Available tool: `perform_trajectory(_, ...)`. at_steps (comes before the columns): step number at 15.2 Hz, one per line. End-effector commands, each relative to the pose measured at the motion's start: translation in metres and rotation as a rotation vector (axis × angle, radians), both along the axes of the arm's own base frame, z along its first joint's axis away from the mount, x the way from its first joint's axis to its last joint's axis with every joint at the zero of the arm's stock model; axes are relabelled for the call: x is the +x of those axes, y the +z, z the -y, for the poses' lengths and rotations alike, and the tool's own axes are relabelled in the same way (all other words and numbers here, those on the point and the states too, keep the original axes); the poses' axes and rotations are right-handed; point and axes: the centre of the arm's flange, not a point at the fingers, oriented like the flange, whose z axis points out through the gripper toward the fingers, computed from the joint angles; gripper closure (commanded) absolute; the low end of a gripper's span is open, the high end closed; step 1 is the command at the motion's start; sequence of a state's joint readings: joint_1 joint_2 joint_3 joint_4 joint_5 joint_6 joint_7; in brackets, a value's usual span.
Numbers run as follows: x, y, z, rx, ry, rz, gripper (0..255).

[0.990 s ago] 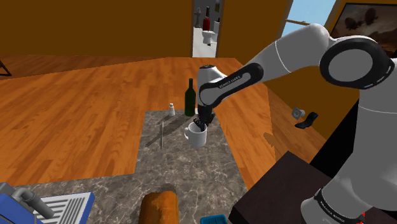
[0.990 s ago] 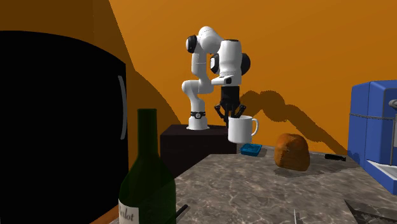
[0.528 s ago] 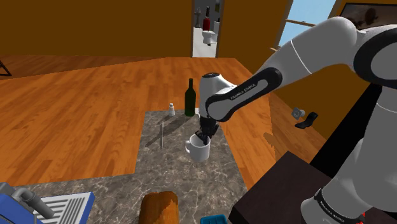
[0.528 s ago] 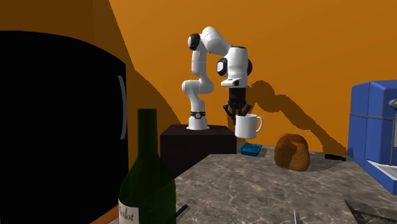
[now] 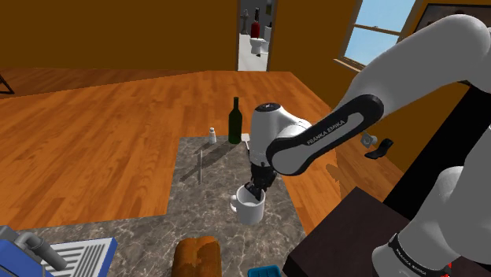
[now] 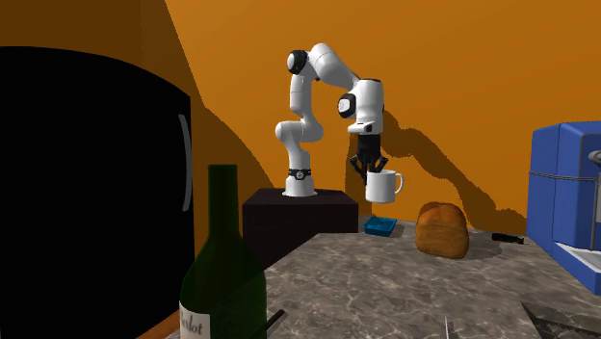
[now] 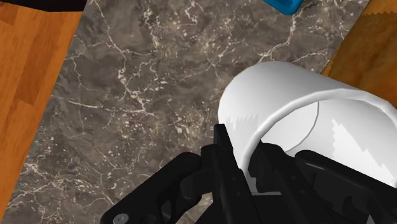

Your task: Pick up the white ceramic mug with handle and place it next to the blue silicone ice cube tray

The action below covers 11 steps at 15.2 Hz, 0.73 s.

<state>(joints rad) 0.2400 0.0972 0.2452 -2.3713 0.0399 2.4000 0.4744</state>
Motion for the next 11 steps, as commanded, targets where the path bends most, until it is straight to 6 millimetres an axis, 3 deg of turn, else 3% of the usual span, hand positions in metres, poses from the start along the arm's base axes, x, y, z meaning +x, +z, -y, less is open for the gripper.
perform_trajectory(1, -0.015, -0.006, -0.007, -0.001, -0.001, 0.0, 255)
perform_trajectory(11, -0.015, -0.059, -0.007, -0.001, -0.001, 0.0, 255)
